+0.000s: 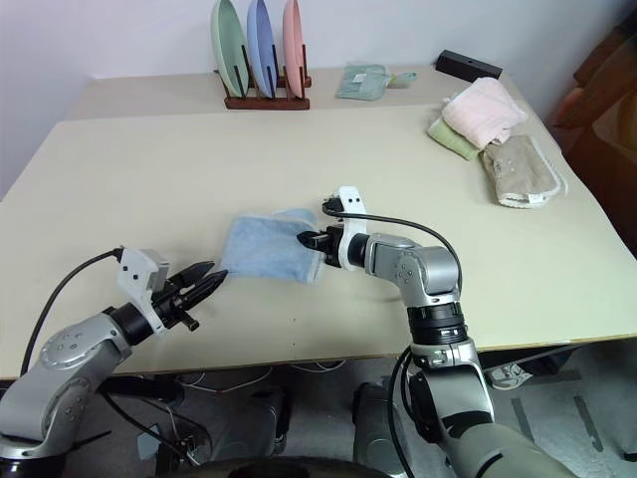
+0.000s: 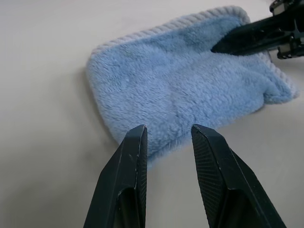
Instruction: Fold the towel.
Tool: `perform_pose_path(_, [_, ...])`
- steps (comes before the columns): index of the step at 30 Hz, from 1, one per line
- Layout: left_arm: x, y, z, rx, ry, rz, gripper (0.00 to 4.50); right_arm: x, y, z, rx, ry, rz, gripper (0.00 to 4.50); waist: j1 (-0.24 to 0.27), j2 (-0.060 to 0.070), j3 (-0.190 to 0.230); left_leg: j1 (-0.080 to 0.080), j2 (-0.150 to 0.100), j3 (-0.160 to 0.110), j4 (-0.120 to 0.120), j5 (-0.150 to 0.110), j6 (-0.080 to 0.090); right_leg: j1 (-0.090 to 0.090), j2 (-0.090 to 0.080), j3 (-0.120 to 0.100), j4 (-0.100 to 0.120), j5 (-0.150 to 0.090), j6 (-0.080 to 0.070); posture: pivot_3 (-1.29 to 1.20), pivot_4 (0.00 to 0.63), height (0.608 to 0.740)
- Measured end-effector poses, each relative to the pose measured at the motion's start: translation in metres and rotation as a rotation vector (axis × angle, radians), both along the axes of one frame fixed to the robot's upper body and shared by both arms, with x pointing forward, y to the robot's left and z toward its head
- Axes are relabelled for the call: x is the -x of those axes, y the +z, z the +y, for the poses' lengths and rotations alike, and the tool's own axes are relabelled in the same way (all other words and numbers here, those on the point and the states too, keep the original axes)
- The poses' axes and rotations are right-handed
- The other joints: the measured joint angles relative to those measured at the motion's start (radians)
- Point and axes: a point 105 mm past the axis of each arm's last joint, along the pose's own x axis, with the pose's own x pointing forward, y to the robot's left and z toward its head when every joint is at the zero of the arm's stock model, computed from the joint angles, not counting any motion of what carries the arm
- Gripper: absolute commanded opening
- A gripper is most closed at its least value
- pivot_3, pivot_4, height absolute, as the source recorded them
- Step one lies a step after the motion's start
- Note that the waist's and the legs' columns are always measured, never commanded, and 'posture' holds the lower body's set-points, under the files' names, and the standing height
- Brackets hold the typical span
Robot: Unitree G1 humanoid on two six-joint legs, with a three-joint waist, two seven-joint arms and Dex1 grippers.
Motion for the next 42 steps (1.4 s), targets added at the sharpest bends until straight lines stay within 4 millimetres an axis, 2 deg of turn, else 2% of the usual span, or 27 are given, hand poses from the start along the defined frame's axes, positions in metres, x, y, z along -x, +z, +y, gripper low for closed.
perform_pose_path(3, [-0.003, 0.003, -0.003, 0.005, -0.001, -0.014, 1.45, -0.016, 0.026, -0.032, -0.045, -0.132, -0.072, 0.03, 0.003, 0.000, 0.000, 0.000, 0.000, 0.000, 0.000, 0.000, 0.000, 0.000, 0.000, 0.000, 0.000, 0.000, 0.000, 0.00, 0.150, 0.740])
perform_pose_path(5, [-0.007, 0.006, -0.011, 0.019, -0.025, -0.029, 1.45, -0.029, 0.051, -0.077, -0.066, -0.303, -0.127, 0.03, 0.011, 0.001, 0.000, -0.001, -0.001, 0.000, 0.001, 0.000, 0.000, 0.000, 0.000, 0.000, -0.001, 0.000, 0.000, 0.00, 0.150, 0.740])
perform_pose_path(8, [-0.011, 0.006, -0.017, 0.021, -0.045, -0.030, 1.45, -0.036, 0.078, -0.146, -0.090, -0.564, -0.187, 0.03, 0.008, 0.000, 0.000, -0.001, -0.001, 0.000, 0.000, 0.000, 0.000, 0.000, 0.000, 0.000, -0.002, 0.000, 0.000, 0.00, 0.150, 0.740])
perform_pose_path(10, [-0.016, 0.006, -0.024, 0.025, -0.068, -0.031, 1.45, -0.034, 0.074, -0.191, -0.115, -0.750, -0.143, 0.03, 0.006, 0.000, 0.000, -0.001, 0.000, 0.000, 0.000, 0.000, 0.000, 0.001, 0.000, 0.000, -0.002, 0.000, 0.000, 0.00, 0.150, 0.740])
perform_pose_path(12, [-0.022, 0.004, -0.033, 0.023, -0.095, -0.028, 1.45, -0.025, 0.056, -0.231, -0.151, -0.931, -0.038, 0.03, 0.003, 0.001, 0.000, -0.001, 0.000, 0.001, -0.001, 0.000, 0.000, 0.001, 0.000, 0.000, -0.002, 0.000, 0.000, 0.00, 0.150, 0.740])
perform_pose_path(14, [-0.027, 0.004, -0.039, 0.025, -0.119, -0.031, 1.45, -0.011, 0.032, -0.252, -0.151, -1.033, 0.072, 0.03, 0.000, 0.001, 0.000, 0.000, 0.000, 0.001, -0.001, 0.000, 0.001, 0.000, 0.000, 0.000, -0.001, 0.000, 0.000, 0.00, 0.150, 0.740])
perform_pose_path(15, [-0.030, 0.006, -0.043, 0.025, -0.133, -0.037, 1.45, -0.001, 0.012, -0.261, -0.141, -1.081, 0.155, 0.03, -0.002, 0.002, -0.001, 0.000, 0.000, 0.001, -0.001, 0.000, 0.001, 0.000, 0.000, 0.000, -0.001, 0.000, 0.000, 0.00, 0.150, 0.740])
perform_pose_path(18, [-0.032, 0.004, -0.049, 0.025, -0.160, -0.032, 1.45, 0.013, -0.012, -0.266, -0.161, -1.133, 0.267, 0.03, -0.007, 0.005, -0.001, 0.000, 0.000, 0.003, -0.001, 0.000, 0.001, 0.000, 0.000, 0.002, 0.000, 0.000, 0.000, 0.00, 0.150, 0.740])
perform_pose_path(22, [-0.032, -0.002, -0.057, 0.022, -0.195, -0.019, 1.45, 0.024, -0.009, -0.268, -0.183, -1.174, 0.286, 0.03, -0.002, 0.006, -0.001, 0.000, 0.000, 0.003, 0.000, 0.000, 0.001, 0.000, 0.000, 0.002, 0.000, 0.000, 0.000, 0.00, 0.150, 0.740])
perform_pose_path(25, [-0.032, -0.005, -0.061, 0.020, -0.212, -0.011, 1.45, 0.029, -0.006, -0.269, -0.176, -1.184, 0.283, 1.01, 0.003, 0.006, -0.001, 0.000, 0.000, 0.003, 0.000, 0.000, 0.001, 0.001, 0.000, 0.002, -0.001, 0.000, 0.000, 0.00, 0.150, 0.740])
perform_pose_path(27, [-0.033, -0.004, -0.063, 0.020, -0.219, -0.015, 1.45, 0.032, -0.003, -0.270, -0.170, -1.185, 0.267, 1.93, 0.003, 0.006, -0.001, 0.000, 0.000, 0.003, 0.000, 0.000, 0.001, 0.001, 0.000, 0.001, -0.001, 0.000, 0.000, 0.00, 0.150, 0.740])
perform_pose_path(28, [-0.034, -0.004, -0.063, 0.019, -0.224, -0.018, 1.45, 0.034, -0.002, -0.271, -0.158, -1.189, 0.253, 2.54, 0.002, 0.006, -0.001, 0.000, 0.000, 0.003, 0.000, 0.000, 0.001, 0.001, 0.000, 0.001, -0.001, 0.000, 0.000, 0.00, 0.150, 0.740])
perform_pose_path(29, [-0.034, -0.003, -0.064, 0.020, -0.226, -0.019, 1.45, 0.035, -0.001, -0.273, -0.149, -1.191, 0.245, 2.91, 0.001, 0.006, -0.001, 0.000, 0.000, 0.003, 0.000, 0.000, 0.001, 0.001, 0.000, 0.002, -0.001, 0.000, 0.000, 0.00, 0.150, 0.740])
perform_pose_path(32, [-0.036, -0.006, -0.063, 0.021, -0.227, -0.017, 1.45, 0.041, 0.017, -0.285, -0.009, -1.198, 0.132, 4.24, 0.000, 0.007, -0.001, 0.000, 0.000, 0.003, 0.000, 0.000, 0.001, 0.001, 0.000, 0.001, -0.001, 0.000, 0.000, 0.00, 0.150, 0.740])
perform_pose_path(35, [-0.043, -0.006, -0.058, 0.017, -0.187, -0.039, 1.45, 0.046, 0.044, -0.301, 0.228, -1.189, -0.046, 4.24, 0.000, 0.007, -0.001, 0.000, 0.000, 0.003, 0.000, 0.000, 0.002, 0.001, 0.000, 0.001, -0.001, 0.000, 0.000, 0.00, 0.150, 0.740])
perform_pose_path(38, [-0.057, -0.005, -0.039, -0.015, -0.078, -0.074, 1.45, 0.042, 0.070, -0.304, 0.431, -1.122, -0.232, 4.24, -0.003, 0.006, -0.001, 0.000, 0.000, 0.003, 0.000, 0.000, 0.002, 0.001, 0.000, 0.001, -0.001, 0.000, 0.001, 0.00, 0.150, 0.740])
perform_pose_path(40, [-0.067, -0.003, -0.020, -0.046, 0.016, -0.105, 1.45, 0.031, 0.083, -0.285, 0.488, -0.988, -0.352, 4.24, -0.013, 0.006, -0.001, 0.001, 0.000, 0.003, 0.000, 0.000, 0.002, 0.001, 0.000, 0.001, -0.001, 0.000, 0.001, 0.00, 0.150, 0.740])
perform_pose_path(42, [-0.074, -0.003, 0.004, -0.088, 0.112, -0.124, 1.45, 0.021, 0.090, -0.250, 0.513, -0.792, -0.464, 4.24, -0.023, 0.006, -0.001, 0.001, 0.001, 0.002, -0.001, -0.001, 0.002, 0.001, 0.001, 0.001, -0.001, 0.000, 0.001, 0.00, 0.150, 0.740])
